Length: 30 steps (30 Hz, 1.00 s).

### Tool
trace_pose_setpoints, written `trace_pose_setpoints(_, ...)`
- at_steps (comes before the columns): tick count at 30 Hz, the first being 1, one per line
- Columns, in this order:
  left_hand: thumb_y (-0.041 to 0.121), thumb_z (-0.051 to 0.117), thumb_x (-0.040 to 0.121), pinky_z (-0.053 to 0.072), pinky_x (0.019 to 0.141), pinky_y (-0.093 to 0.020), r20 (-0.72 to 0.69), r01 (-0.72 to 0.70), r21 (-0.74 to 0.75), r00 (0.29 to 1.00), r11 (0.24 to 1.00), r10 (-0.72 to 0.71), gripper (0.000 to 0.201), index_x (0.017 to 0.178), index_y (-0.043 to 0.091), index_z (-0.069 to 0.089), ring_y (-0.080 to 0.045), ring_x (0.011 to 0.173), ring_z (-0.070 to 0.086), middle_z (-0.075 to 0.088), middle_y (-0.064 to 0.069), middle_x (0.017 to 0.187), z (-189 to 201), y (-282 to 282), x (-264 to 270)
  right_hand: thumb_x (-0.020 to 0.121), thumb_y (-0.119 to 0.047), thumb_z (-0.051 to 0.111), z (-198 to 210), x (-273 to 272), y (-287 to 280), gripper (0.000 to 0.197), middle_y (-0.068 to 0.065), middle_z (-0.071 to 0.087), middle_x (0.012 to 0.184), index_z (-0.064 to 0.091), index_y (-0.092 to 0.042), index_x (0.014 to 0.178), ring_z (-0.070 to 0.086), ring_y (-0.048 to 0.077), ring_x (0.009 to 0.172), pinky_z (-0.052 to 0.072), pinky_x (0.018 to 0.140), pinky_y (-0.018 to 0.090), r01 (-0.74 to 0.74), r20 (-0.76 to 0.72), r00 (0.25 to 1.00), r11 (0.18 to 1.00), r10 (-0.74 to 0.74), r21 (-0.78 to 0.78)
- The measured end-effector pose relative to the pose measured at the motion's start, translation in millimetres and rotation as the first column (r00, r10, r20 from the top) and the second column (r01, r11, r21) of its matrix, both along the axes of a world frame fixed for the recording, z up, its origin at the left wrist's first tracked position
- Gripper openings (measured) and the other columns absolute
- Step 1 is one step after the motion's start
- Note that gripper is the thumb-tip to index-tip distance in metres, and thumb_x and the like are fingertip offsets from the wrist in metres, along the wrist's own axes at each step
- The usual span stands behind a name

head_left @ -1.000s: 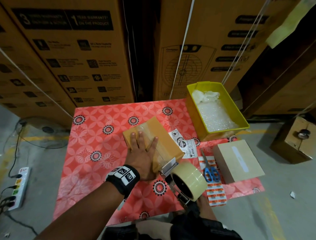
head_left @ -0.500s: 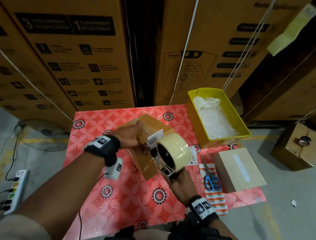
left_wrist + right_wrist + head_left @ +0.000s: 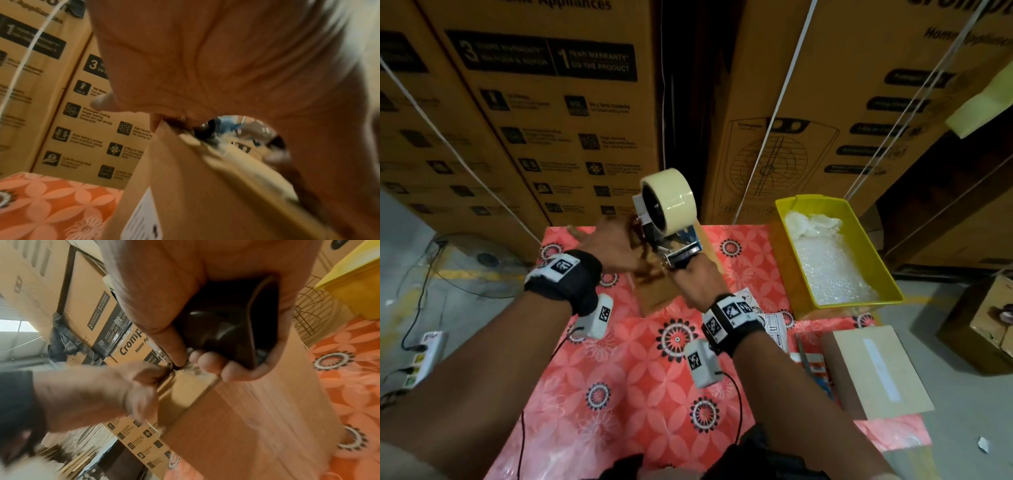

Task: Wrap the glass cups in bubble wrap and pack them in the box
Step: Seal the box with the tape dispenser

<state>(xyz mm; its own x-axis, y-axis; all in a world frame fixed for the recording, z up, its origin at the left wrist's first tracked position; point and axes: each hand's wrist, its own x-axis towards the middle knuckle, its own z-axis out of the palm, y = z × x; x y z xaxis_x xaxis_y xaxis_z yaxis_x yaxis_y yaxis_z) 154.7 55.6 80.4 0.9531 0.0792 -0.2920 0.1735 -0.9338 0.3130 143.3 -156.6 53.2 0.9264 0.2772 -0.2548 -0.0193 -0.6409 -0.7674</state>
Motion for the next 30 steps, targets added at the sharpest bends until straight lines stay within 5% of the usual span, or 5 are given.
trace_pose_setpoints(3, 0.089, 0.086, 0.031, 0.001, 0.115, -0.086, -0.163, 0.071, 0.178, 0.986, 0.981, -0.042, 0.182, 0.166, 0.018, -0.013, -0.040, 0.162, -0.001, -0.001, -0.010, 0.175, -11, -12, -11, 0.084, -0.029, 0.063, 3, 17, 14, 0.021, 0.007, 0.073, 0.085, 0.071, -0.012, 0.092, 0.071, 0.032, 0.075, 0.063, 0.072, 0.044, -0.002, -0.008, 1.000, 0.999, 0.001, -0.050)
trace_pose_setpoints(7, 0.091, 0.085, 0.025, -0.012, 0.126, -0.066, -0.159, 0.041, 0.187, 0.987, 0.981, -0.011, 0.199, 0.154, 0.008, -0.041, -0.040, 0.156, -0.032, -0.035, -0.017, 0.169, -31, -17, -3, 0.084, -0.035, 0.061, 9, 30, 26, 0.019, 0.009, 0.074, 0.080, 0.067, -0.017, 0.082, 0.072, 0.036, 0.069, 0.065, 0.071, 0.048, -0.017, 0.007, 1.000, 0.998, 0.018, -0.058)
trace_pose_setpoints(16, 0.081, 0.087, 0.042, 0.038, 0.114, -0.046, 0.001, -0.035, 0.042, 0.999, 0.999, 0.035, 0.175, 0.163, 0.002, -0.012, -0.037, 0.132, 0.025, 0.021, -0.015, 0.148, -37, -11, -6, 0.089, -0.032, 0.061, 19, 46, 35, 0.022, 0.013, 0.072, 0.087, 0.070, -0.013, 0.097, 0.071, 0.037, 0.075, 0.064, 0.070, 0.045, -0.082, -0.003, 0.997, 0.990, 0.082, -0.114)
trace_pose_setpoints(20, 0.080, 0.085, 0.040, 0.045, 0.106, -0.045, 0.064, -0.019, 0.024, 0.998, 1.000, 0.018, 0.165, 0.161, 0.002, 0.004, -0.032, 0.124, 0.028, 0.029, -0.011, 0.138, -44, -27, -28, 0.089, -0.031, 0.061, 17, 27, 13, 0.015, 0.006, 0.067, 0.079, 0.067, -0.017, 0.094, 0.067, 0.032, 0.071, 0.052, 0.063, 0.031, -0.110, -0.017, 0.994, 0.987, 0.108, -0.113)
trace_pose_setpoints(30, 0.087, 0.071, 0.022, 0.054, 0.097, -0.043, 0.076, 0.022, 0.041, 0.997, 0.999, -0.025, 0.170, 0.159, 0.007, 0.010, -0.030, 0.127, 0.031, 0.030, -0.007, 0.137, -39, -88, -100, 0.082, -0.023, 0.059, 2, -47, -56, 0.015, 0.010, 0.068, 0.060, 0.065, -0.011, 0.076, 0.068, 0.032, 0.048, 0.056, 0.048, 0.035, -0.045, -0.080, 0.996, 0.990, 0.035, -0.131)
